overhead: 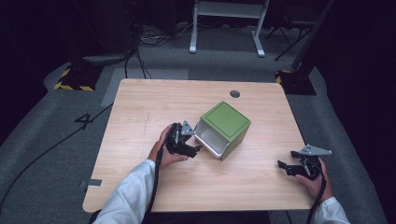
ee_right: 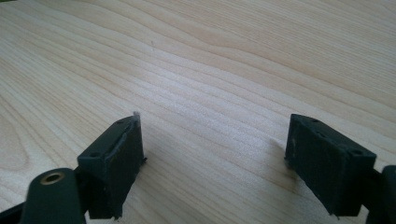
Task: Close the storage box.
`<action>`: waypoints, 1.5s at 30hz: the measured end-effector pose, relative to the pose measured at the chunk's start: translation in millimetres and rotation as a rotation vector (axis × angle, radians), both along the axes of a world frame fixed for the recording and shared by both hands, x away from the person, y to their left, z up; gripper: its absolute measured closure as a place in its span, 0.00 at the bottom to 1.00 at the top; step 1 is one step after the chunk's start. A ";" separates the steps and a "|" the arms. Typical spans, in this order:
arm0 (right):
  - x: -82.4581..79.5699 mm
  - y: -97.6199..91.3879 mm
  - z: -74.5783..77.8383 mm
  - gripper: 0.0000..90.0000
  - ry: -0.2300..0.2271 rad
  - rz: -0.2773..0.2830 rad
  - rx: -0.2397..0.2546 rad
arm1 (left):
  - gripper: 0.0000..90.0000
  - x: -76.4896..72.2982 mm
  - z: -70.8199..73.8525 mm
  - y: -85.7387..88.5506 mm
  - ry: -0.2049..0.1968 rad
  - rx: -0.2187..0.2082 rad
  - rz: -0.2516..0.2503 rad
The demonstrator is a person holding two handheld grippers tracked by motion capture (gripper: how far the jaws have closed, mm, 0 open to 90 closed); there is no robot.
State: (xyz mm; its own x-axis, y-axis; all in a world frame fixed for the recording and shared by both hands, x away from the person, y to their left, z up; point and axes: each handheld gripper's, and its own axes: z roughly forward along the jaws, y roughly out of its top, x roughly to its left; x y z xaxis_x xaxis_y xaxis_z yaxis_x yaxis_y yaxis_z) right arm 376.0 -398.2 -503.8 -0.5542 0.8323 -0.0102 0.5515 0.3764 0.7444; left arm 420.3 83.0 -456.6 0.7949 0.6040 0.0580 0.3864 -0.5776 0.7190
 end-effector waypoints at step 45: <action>-0.5 -0.2 0.1 0.22 0.001 -0.002 0.000 | 0.19 -68.7 -27.5 146.1 0.013 0.111 0.178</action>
State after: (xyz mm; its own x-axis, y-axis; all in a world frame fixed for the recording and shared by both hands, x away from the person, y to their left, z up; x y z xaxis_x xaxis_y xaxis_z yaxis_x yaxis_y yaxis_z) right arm 375.5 -398.4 -503.7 -0.5528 0.8332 -0.0098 0.5532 0.3758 0.7435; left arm 351.7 229.1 -484.0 0.6776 0.7251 0.1226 0.4980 -0.5751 0.6490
